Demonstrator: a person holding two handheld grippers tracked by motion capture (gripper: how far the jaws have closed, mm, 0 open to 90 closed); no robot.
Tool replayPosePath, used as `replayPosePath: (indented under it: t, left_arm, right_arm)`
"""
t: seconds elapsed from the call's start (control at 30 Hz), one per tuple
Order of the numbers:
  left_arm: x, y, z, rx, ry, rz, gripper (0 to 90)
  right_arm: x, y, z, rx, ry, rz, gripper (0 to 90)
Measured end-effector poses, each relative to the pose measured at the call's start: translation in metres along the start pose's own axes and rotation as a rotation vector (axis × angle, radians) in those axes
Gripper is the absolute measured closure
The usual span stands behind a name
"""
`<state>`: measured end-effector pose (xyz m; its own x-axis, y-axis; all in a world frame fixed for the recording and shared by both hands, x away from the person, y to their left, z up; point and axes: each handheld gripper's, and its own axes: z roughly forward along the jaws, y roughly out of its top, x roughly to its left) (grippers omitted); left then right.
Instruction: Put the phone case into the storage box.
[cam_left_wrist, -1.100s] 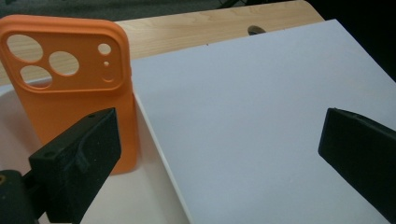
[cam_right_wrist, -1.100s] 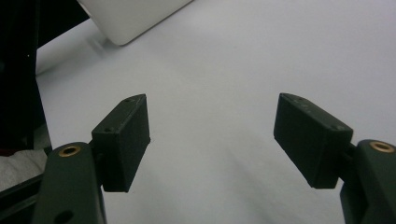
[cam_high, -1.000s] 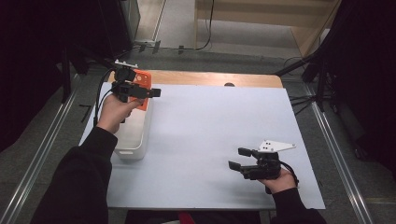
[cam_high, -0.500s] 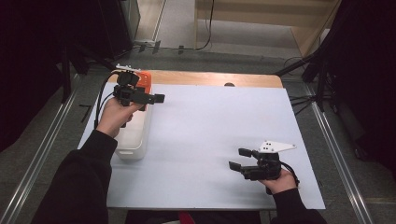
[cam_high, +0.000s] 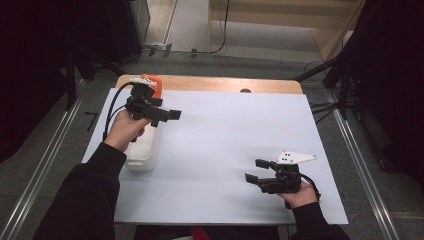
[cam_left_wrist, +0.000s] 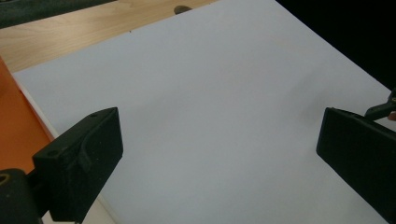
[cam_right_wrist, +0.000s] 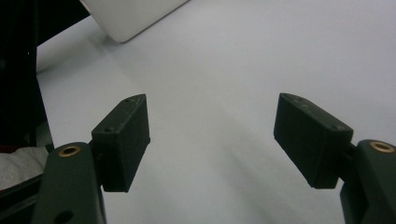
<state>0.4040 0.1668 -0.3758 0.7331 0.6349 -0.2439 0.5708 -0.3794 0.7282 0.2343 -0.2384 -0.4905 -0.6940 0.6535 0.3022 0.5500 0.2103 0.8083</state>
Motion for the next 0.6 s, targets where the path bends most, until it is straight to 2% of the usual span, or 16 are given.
replayPosePath:
  t: [0.2,0.5,0.6]
  left_arm:
    - [-0.003,-0.011,0.002,0.017,-0.023,0.001,0.7]
    - [-0.009,-0.021,-0.005,0.008,-0.054,0.024,0.8]
    - [-0.013,-0.026,-0.005,0.011,-0.046,0.036,0.8]
  right_arm:
    - [0.000,0.000,0.000,0.000,-0.001,0.001,25.5]
    - [0.000,0.000,0.000,-0.002,-0.002,0.000,25.5]
    - [0.000,0.000,0.000,0.000,-0.002,0.000,25.5]
